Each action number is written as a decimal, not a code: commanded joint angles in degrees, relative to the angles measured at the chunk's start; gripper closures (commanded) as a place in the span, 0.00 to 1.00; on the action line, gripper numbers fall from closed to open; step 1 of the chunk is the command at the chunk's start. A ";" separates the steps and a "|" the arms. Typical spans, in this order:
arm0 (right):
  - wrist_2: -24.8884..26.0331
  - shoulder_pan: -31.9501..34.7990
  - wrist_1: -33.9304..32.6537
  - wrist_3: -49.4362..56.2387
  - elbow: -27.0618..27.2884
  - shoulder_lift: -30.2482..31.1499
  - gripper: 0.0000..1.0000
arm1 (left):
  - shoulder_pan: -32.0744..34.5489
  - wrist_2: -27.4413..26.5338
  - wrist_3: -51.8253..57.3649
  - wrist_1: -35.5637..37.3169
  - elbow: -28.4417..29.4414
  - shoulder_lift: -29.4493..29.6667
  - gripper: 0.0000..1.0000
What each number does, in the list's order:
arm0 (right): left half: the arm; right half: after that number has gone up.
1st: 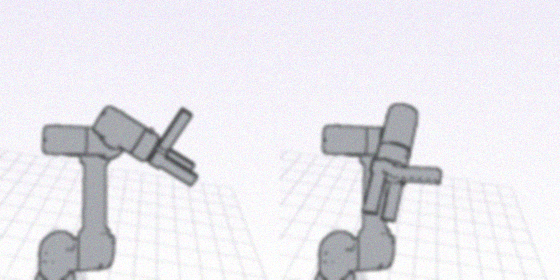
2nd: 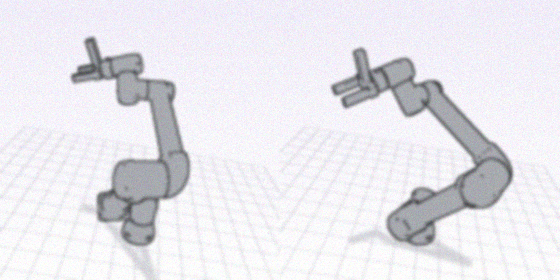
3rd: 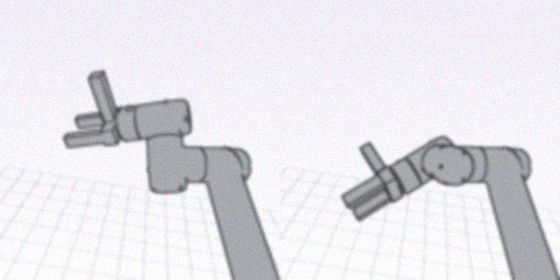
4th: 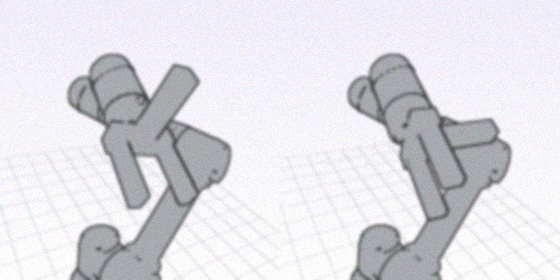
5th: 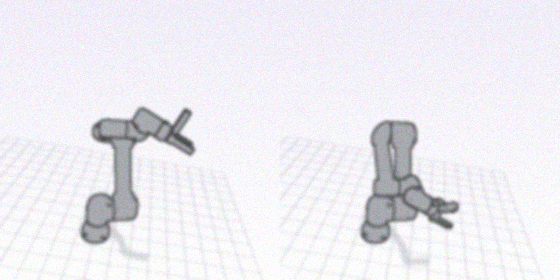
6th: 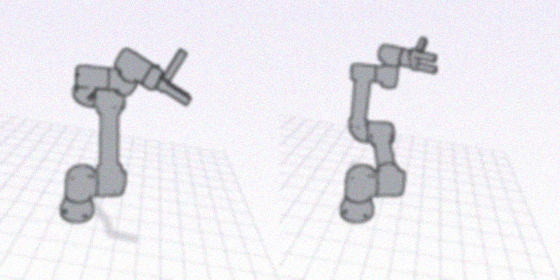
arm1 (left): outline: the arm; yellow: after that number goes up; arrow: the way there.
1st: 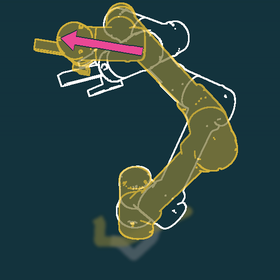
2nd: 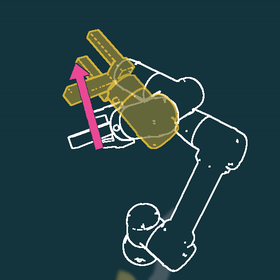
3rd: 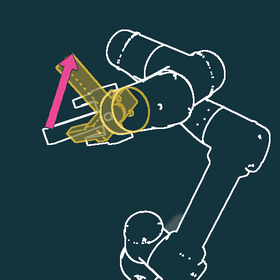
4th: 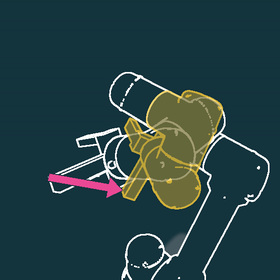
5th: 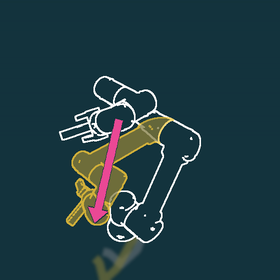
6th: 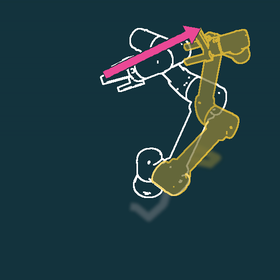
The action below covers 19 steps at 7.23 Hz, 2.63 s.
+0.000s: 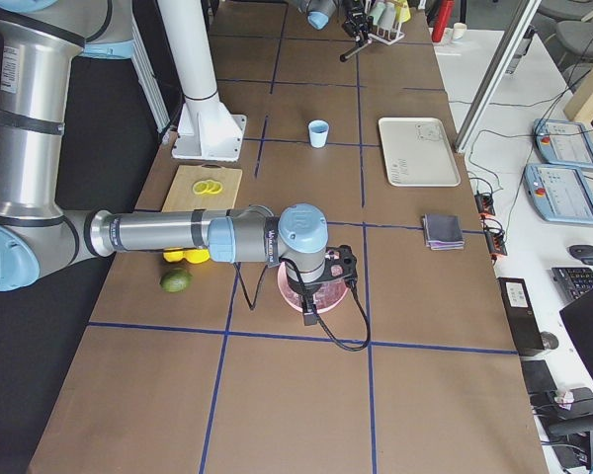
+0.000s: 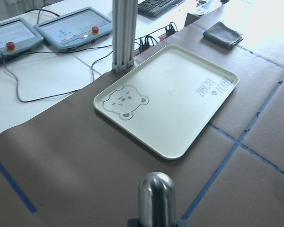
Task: Mash ice and strawberries in cup
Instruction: 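Lift the metal rod with the left gripper and carry it over the cup, then press the metal rod down into the cup with the left gripper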
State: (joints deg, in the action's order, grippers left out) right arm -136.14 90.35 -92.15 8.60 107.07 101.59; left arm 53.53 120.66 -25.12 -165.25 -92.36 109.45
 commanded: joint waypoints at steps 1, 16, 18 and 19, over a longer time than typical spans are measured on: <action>0.00 0.00 0.04 0.01 -0.02 0.09 0.00 | -9.02 -9.87 1.92 -8.14 -0.88 0.94 1.00; 0.17 0.00 0.04 0.19 -0.02 0.27 0.00 | -35.07 -46.92 17.21 -38.40 14.13 12.63 1.00; 0.17 0.00 0.04 0.27 -0.02 0.27 0.00 | -35.16 -47.10 17.21 -38.40 14.66 13.42 1.00; 0.17 0.00 0.04 0.27 -0.02 0.27 0.00 | -35.24 -47.79 17.21 -38.22 14.66 14.64 1.00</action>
State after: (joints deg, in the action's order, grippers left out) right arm -135.97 90.35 -92.11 8.87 107.05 101.89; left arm 18.39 73.47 -7.91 -203.58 -77.81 122.89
